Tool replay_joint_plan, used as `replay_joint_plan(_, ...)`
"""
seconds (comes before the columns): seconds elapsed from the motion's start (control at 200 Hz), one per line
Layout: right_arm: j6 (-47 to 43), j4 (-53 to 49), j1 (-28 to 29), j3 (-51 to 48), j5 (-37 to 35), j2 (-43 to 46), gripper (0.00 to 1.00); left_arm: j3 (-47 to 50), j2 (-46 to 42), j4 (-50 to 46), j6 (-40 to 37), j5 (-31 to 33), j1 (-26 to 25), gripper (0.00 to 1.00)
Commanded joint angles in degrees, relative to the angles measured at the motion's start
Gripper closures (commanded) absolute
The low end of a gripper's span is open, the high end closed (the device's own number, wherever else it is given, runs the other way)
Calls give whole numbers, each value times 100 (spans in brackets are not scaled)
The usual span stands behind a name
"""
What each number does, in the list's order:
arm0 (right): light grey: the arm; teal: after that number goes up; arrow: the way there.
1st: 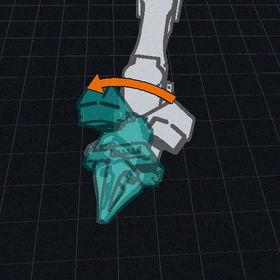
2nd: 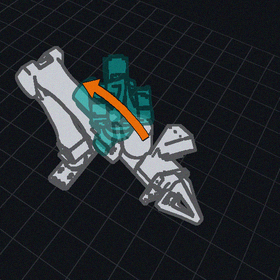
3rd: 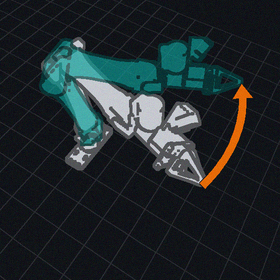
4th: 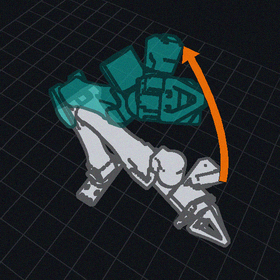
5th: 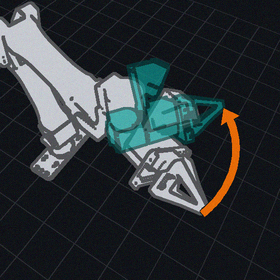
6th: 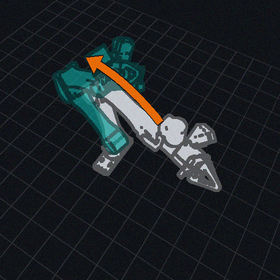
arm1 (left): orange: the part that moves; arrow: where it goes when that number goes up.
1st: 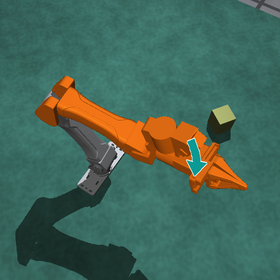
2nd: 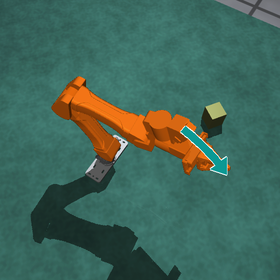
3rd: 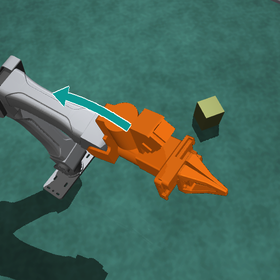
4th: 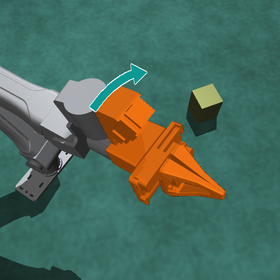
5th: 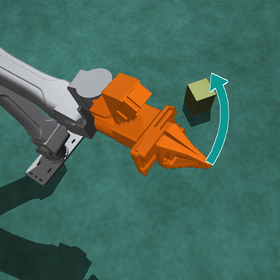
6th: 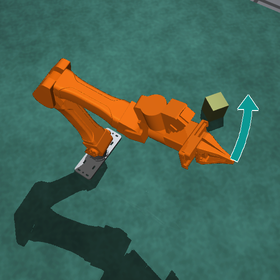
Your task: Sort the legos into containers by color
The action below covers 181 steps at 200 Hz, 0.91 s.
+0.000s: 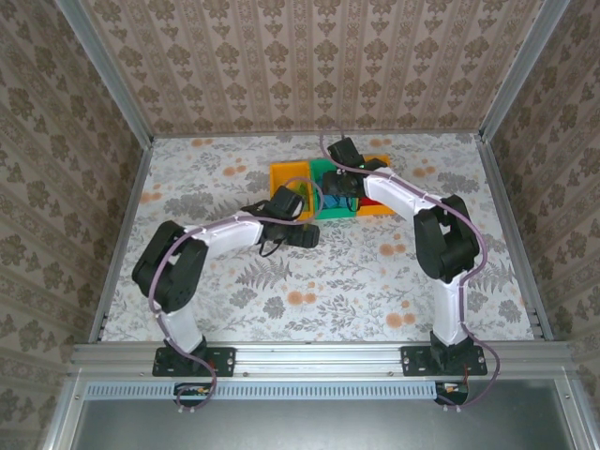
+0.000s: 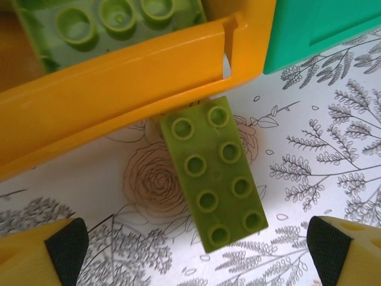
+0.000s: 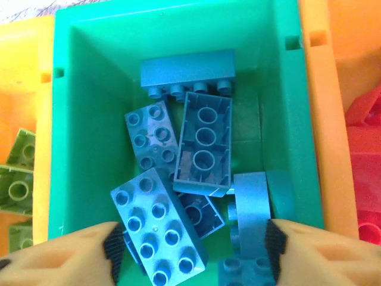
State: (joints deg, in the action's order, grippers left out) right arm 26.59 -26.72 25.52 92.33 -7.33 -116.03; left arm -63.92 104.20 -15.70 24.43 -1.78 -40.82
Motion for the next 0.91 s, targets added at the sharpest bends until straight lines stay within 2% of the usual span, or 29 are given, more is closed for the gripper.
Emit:
replay_joint_plan(0.0,-47,35,-12,-362,-115,561,26,-303,201,-218,56,100,-66,4)
replay_joint_plan(0.11,-56,311,-12,-922,-75,1085,21,-493,407,-255,21,153,-84,6)
replay_joint_plan(0.18,-67,423,-12,-1217,-155,1409,16,-610,539,-289,-4,189,-91,11)
replay_joint_plan(0.26,-131,507,-12,-1494,-362,1736,12,-727,680,-328,-84,226,-92,24)
replay_joint_plan(0.39,-215,490,-79,-1746,-576,2091,9,-751,803,-359,-125,149,-95,55)
replay_joint_plan(0.47,-237,450,-147,-1835,-576,2238,8,-569,694,-274,-78,80,-119,65)
replay_joint_plan(0.71,-195,474,-337,-2098,-550,2433,6,-13,-362,-392,-32,36,-191,68)
replay_joint_plan(0.9,-167,535,-412,-2291,-584,2578,6,-132,-1214,-741,-166,234,-188,68)
